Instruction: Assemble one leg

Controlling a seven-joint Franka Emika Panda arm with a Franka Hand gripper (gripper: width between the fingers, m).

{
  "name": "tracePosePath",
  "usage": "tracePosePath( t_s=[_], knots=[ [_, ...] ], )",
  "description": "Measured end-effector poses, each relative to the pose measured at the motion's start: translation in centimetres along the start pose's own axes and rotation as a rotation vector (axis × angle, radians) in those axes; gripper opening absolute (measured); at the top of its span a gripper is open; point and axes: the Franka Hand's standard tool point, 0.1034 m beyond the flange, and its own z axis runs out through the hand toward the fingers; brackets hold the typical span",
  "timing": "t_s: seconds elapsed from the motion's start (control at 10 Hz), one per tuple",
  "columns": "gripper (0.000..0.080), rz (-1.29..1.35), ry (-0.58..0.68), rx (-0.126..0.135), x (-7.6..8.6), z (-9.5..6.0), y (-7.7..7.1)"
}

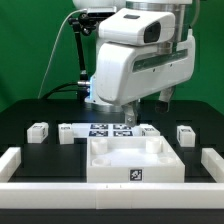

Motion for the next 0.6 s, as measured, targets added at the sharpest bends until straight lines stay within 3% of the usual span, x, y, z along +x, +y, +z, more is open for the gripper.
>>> tracePosePath(
  t_s=[0.6],
  knots=[
    [0.0650,0.000,0.000,0.000,0.00,0.02,0.00]
  ],
)
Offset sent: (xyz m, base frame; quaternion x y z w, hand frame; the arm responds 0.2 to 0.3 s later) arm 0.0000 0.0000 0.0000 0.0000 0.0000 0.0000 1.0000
